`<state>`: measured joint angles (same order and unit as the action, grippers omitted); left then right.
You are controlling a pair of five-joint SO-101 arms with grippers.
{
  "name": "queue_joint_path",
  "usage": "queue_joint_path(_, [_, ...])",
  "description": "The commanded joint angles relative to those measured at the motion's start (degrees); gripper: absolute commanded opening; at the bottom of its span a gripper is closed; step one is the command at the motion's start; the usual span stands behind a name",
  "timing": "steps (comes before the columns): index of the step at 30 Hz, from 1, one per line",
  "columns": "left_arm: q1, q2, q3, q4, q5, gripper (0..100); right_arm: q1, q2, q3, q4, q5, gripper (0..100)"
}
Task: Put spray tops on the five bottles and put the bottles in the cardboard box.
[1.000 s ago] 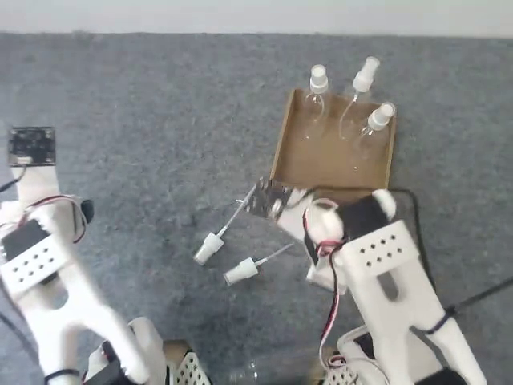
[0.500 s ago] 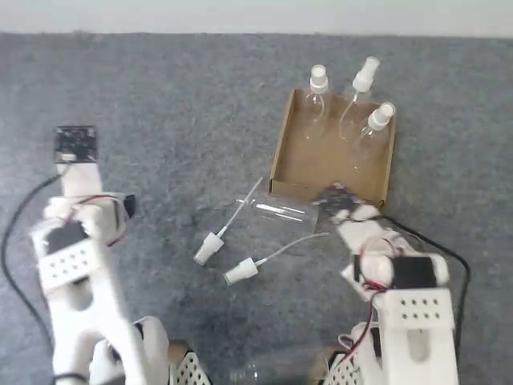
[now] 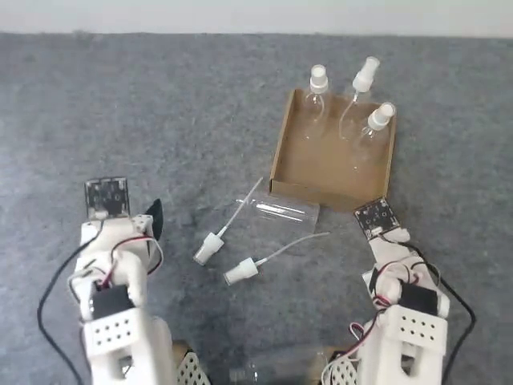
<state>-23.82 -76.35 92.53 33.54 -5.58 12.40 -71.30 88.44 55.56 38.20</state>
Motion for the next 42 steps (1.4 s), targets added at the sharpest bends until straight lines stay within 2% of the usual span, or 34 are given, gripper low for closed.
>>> queue_joint_path(1, [0.26,-12.04,4.62,-0.35,0.97,27,0.31,-4.35,1.58,-1.89,-3.43,1.7])
queue_joint_path(7, [0.18,-24.62,4.35,13.27,0.88,27,0.57,-13.76,5.27,-0.22,-7.38,0.6])
queue_joint_path(10, [0.09,-28.57,4.00,24.70,0.88,27,0.22,-19.12,7.47,2.59,-7.30,0.6])
queue_joint_path(13, [0.09,-27.87,3.91,39.56,0.62,27,0.31,-24.66,8.44,5.93,-7.30,0.6])
queue_joint_path(16, [0.26,-27.78,4.00,36.04,0.88,27,0.22,-28.53,8.35,10.07,-7.30,0.6])
queue_joint_path(20, [0.18,-27.96,4.00,39.03,0.70,27,0.22,-29.49,8.26,11.12,-7.30,0.6])
queue_joint_path(42, [0.09,-27.96,4.00,38.77,0.79,27,0.48,-29.58,8.18,11.30,-7.65,0.6])
